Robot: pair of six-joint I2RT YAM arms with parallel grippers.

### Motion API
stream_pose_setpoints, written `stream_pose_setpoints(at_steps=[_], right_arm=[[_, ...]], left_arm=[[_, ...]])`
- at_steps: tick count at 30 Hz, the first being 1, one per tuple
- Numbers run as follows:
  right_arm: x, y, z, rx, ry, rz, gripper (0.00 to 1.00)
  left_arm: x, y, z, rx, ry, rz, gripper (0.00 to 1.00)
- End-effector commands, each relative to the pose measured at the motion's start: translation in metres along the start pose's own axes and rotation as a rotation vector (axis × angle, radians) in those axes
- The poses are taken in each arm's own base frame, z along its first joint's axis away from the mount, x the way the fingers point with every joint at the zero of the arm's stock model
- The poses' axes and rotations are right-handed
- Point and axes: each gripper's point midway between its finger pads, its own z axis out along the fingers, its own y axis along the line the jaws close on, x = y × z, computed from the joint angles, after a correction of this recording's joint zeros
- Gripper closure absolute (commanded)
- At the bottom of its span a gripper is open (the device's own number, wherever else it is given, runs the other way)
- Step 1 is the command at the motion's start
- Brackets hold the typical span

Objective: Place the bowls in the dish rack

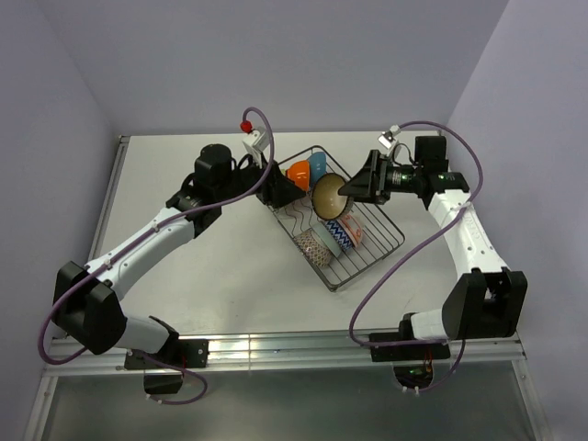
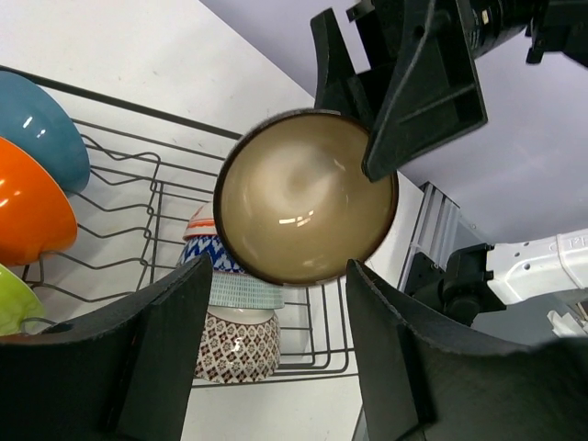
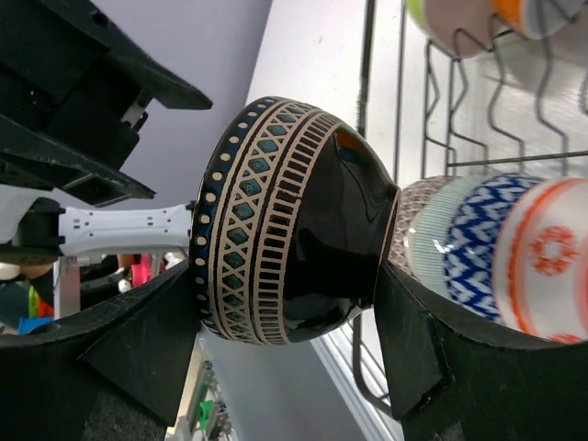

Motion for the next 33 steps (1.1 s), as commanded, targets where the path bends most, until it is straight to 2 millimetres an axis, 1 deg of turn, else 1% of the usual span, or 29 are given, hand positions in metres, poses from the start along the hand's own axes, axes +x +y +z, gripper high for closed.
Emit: stream_pose_setpoints(at_steps=[1,2,4,5,8,13,19,27,33], right_arm=[[-0.019,0.017,-0.021,-0.035,-0.023,-0.132,1.00],[-0.019,0.006,-0.024,-0.014,-0.014,-0.125,1.00],[-0.024,-0.001,-0.027,0.006,-0.013,-0.134,1.00],[-0.027,-0.004,-0.032,0.019,-0.015,-0.151,1.00],[-0.030,-0.018,-0.038,0.052,-0.012,-0.155,1.00],[-0.033,-0.040,-0.043,0.101,0.007,-0.171,1.00],[-0.039,-0.055,-0.049,0.157,0.014,-0.195,1.00],[-0.039,-0.076,-0.053,0.239,0.042,-0.223,1.00],[-0.043,-0.084,-0.056,0.284,0.052,-0.253,1.00]], left_arm=[[-0.012,-0.009,0.000,0.039,-0.018,0.030,0.35],[-0.011,-0.009,0.001,0.041,-0.014,0.027,0.35],[-0.011,-0.009,0.001,0.042,-0.013,0.023,0.34],[-0.011,-0.009,0.001,0.043,-0.011,0.022,0.34],[-0.012,-0.007,0.002,0.032,-0.014,0.018,0.32],[-0.011,-0.007,0.002,0.033,-0.008,0.017,0.31],[-0.010,-0.006,0.004,0.033,-0.004,0.013,0.31],[-0.010,-0.004,0.005,0.032,-0.002,0.015,0.31],[-0.009,-0.004,0.005,0.031,-0.002,0.018,0.31]])
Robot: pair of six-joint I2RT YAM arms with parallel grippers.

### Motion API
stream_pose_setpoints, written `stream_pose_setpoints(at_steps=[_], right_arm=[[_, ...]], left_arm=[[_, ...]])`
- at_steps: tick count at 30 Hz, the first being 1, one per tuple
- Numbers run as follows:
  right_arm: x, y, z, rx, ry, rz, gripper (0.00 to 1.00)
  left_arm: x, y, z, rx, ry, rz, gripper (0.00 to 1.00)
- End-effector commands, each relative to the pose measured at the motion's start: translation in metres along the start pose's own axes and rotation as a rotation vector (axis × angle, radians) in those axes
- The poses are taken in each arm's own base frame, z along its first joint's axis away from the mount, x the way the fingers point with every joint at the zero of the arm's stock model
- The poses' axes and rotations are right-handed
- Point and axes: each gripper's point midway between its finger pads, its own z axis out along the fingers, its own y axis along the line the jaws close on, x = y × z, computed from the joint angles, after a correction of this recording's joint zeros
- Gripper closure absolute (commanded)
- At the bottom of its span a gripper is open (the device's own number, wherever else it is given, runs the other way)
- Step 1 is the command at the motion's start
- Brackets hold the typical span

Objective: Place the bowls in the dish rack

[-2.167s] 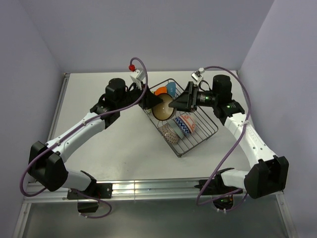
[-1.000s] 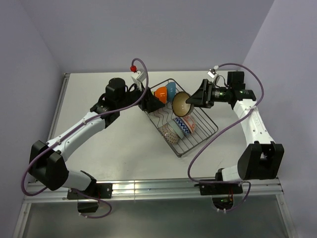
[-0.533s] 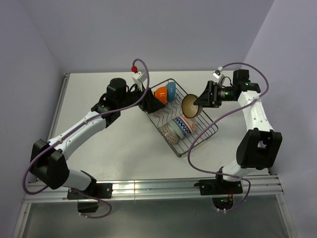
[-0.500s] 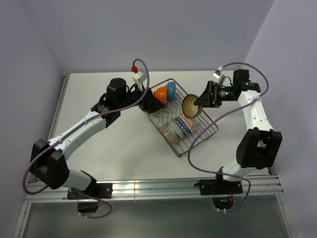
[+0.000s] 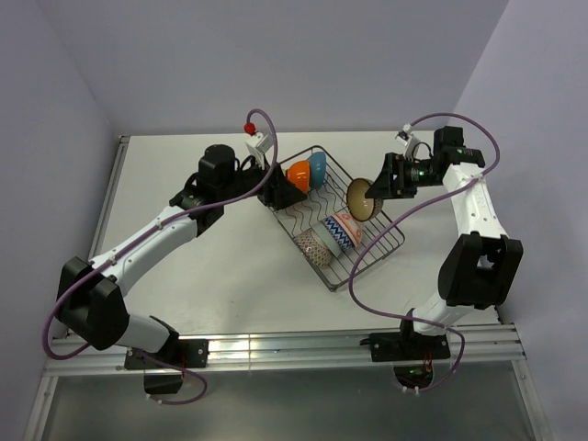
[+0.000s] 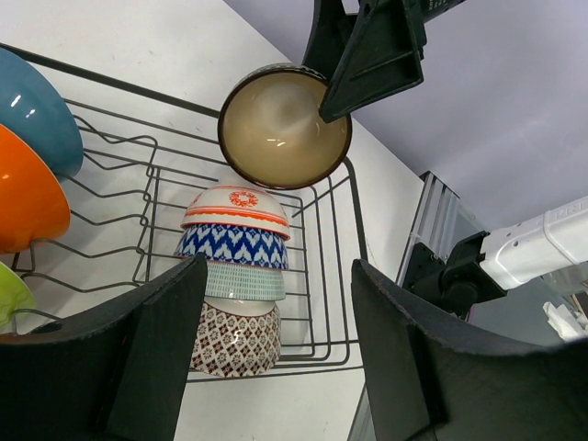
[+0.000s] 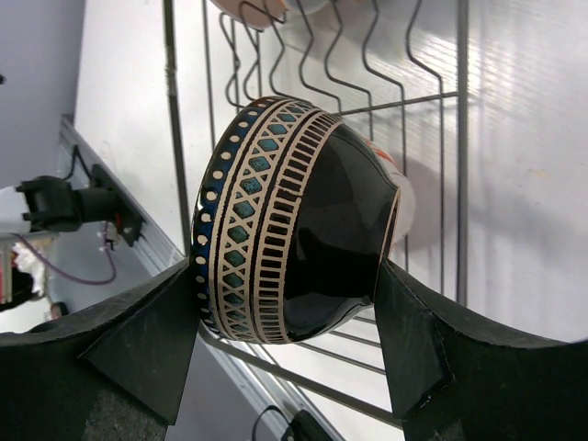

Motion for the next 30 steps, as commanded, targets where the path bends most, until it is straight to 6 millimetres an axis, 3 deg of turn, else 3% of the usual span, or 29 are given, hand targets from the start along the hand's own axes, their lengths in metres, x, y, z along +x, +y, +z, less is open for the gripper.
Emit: stream_pose_setpoints(at_steps=[1,21,30], right_arm=[[-0.022,0.004,-0.012,0.020,-0.050,-0.096,1.00],[-0.026,-0.013,-0.018,0.155,-0.016,-0.234,1.00],[-0.025,-0.016,-0.011,0.242,0.017,-0.324,1.00]], left_arm=[[-0.021,-0.010,0.000,0.031,-0.039,0.043,0.30],[-0.019,-0.005,-0.002,0.018,-0.027,0.049,0.30],[-0.019,-0.002,-0.004,0.013,-0.027,0.049,0.31]])
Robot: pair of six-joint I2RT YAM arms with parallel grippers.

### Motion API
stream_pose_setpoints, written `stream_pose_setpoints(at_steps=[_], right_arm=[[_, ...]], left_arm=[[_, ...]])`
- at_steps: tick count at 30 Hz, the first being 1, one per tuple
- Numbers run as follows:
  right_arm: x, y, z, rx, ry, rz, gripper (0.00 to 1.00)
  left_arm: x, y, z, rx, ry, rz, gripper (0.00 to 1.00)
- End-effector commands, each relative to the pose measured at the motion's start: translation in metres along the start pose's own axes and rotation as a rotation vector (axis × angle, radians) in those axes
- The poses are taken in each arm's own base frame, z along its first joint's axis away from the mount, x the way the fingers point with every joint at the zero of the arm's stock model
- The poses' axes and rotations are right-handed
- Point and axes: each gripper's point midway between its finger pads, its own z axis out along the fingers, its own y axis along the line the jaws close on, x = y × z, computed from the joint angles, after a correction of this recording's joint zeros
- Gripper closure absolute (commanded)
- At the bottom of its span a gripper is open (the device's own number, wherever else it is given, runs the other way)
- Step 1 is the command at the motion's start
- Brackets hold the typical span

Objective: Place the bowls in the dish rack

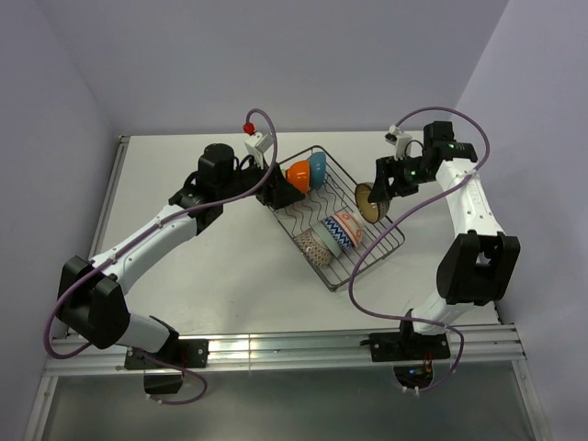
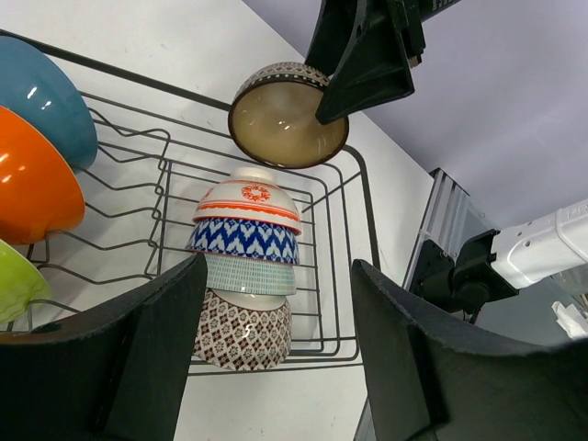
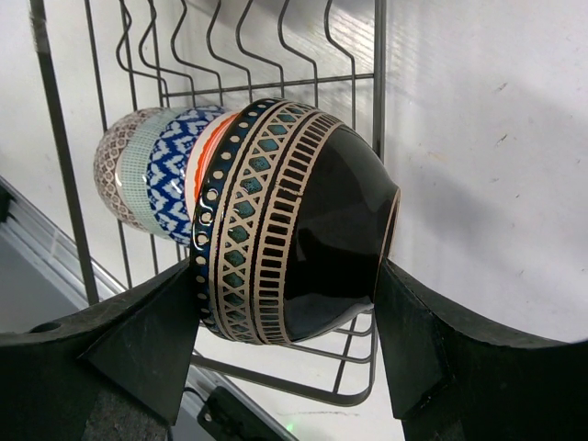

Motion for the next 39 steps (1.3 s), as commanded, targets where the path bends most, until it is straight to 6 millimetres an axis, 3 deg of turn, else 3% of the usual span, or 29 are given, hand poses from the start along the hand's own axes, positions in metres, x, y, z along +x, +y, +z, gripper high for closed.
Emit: stream_pose_setpoints(at_steps=[1,13,23,39], right_arm=[[-0.028,0.006,-0.016,0.059,-0.087,-0.128,1.00],[-0.031,0.008,-0.014,0.164,-0.070,-0.215,1.00],[-0.026,0.028,0.000,0.272,-0.050,-0.374,1.00],[-0.017,0.016,0.021,0.424,0.013,-0.444,1.00]], left_arm=[[-0.021,-0.010,-0.003,0.031,-0.040,0.048,0.31],[-0.019,-0.008,-0.005,0.033,-0.040,0.050,0.31],[-0.018,-0.010,-0.008,0.039,-0.038,0.054,0.30],[-0.017,-0.011,-0.010,0.042,-0.041,0.060,0.31]])
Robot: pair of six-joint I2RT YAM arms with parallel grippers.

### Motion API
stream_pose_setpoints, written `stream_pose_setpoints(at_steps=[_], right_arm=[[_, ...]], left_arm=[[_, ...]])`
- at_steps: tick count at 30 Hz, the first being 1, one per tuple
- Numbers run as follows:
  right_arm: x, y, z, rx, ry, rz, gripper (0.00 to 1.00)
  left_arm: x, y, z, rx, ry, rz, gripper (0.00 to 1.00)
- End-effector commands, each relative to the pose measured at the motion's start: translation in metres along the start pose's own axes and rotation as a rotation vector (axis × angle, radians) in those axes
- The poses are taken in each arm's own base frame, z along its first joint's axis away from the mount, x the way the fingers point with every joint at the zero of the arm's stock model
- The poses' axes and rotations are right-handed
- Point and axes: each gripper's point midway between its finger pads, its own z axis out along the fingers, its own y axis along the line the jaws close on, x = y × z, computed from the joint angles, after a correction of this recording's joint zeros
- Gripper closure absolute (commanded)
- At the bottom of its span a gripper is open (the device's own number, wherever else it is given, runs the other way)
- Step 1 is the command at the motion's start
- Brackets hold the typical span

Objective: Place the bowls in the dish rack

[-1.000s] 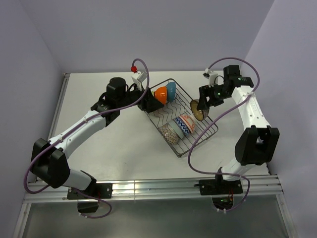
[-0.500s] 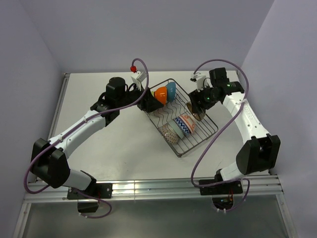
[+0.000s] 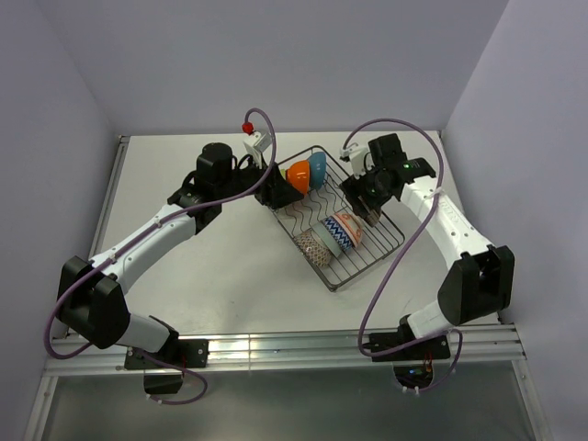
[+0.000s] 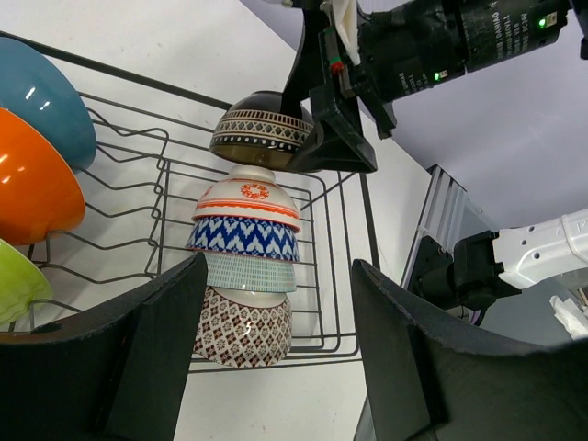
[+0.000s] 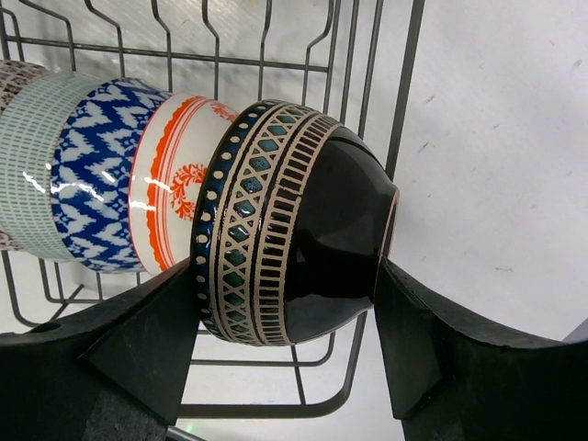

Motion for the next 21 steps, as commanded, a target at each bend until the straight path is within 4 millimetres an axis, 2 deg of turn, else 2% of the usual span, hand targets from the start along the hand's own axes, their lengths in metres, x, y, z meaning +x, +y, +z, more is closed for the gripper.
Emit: stream_pose_setpoints(at_steps=[1,4,7,15,21], right_arm=[[-0.024,-0.015,-0.010,0.103,-0.099,-0.046,1.00],[-0.020,-0.017,-0.005,0.141,-0.088,-0.062,1.00],[-0.019,-0.011,0.001,0.145,-0.081,-0.076,1.00],[-0.006,0.008,0.014,0.080,-0.023,-0.077,1.00],[-0.007,0.014,0.021,0.039,0.007,-0.035,1.00]], left_arm=[[-0.018,-0.013,-0.008,0.031,-0.046,0.056,0.31],[-0.017,-0.013,-0.008,0.029,-0.043,0.056,0.31],[-0.017,-0.012,-0.008,0.025,-0.043,0.057,0.31],[-0.017,-0.011,-0.008,0.023,-0.043,0.058,0.31],[-0.016,-0.012,-0.009,0.020,-0.037,0.058,0.30]])
